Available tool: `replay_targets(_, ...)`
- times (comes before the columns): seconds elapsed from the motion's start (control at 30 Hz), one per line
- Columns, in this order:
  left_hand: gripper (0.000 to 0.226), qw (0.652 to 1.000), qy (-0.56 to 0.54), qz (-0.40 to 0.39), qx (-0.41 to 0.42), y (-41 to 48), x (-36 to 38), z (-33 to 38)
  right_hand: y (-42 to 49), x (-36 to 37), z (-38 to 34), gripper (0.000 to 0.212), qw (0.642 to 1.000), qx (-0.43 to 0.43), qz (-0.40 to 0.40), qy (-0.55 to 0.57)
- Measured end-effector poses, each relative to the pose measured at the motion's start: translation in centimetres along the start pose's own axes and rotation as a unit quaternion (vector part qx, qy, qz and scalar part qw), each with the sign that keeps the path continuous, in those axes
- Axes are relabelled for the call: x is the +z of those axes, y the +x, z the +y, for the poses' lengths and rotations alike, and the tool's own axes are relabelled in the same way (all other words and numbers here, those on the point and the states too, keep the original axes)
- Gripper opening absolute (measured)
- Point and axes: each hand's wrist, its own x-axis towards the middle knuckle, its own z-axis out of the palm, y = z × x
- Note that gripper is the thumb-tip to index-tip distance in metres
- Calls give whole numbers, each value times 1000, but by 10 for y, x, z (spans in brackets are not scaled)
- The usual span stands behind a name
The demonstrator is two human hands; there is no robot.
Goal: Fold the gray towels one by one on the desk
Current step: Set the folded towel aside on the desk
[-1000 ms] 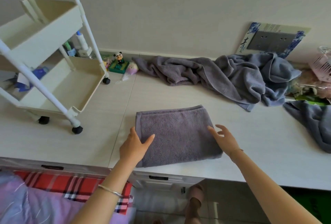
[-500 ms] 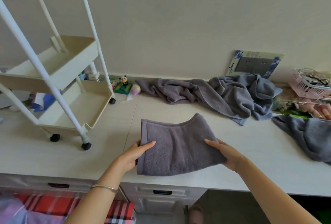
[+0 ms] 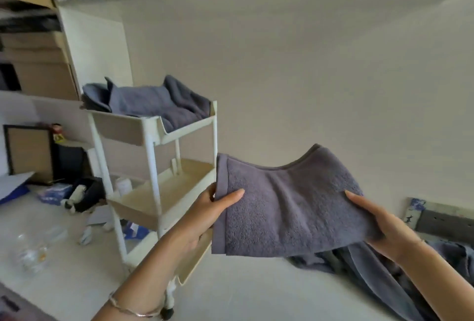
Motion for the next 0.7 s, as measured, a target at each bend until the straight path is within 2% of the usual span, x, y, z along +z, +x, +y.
replay_targets(0.07,52,999,16,15,40,-1,-6,34,18,11,-31,52,999,-41,-30,2)
replay_targets(0.13,46,995,27,45,80,-1,-17,67,40,27,-63,34,994,-79,-68,11)
replay_targets(0.2,40,989,39,88,113,-2,-27,96,63,45,-90,31,989,-99,-110,9)
replay_targets(0.27,45,978,57,133,148,0,-42,125,87,73,-121,46,979,-117,-169,-13)
replay_targets(0.33,45,964,78,180,179,4,-62,149,113,106,-148,74,967,-129,-214,-45)
replay_targets(0.4,53,948,99,229,197,9,-81,168,138,139,-171,80,954,-143,-259,-54)
replay_targets(0.47,75,933,95,271,215,17,-105,184,162,176,-192,67,940,-152,-301,-57)
replay_targets(0.53,86,919,96,299,238,26,-126,200,190,213,-209,47,932,-154,-324,-54)
replay_targets(0.7,97,897,93,352,250,55,-163,213,256,286,-228,47,913,-161,-369,-71)
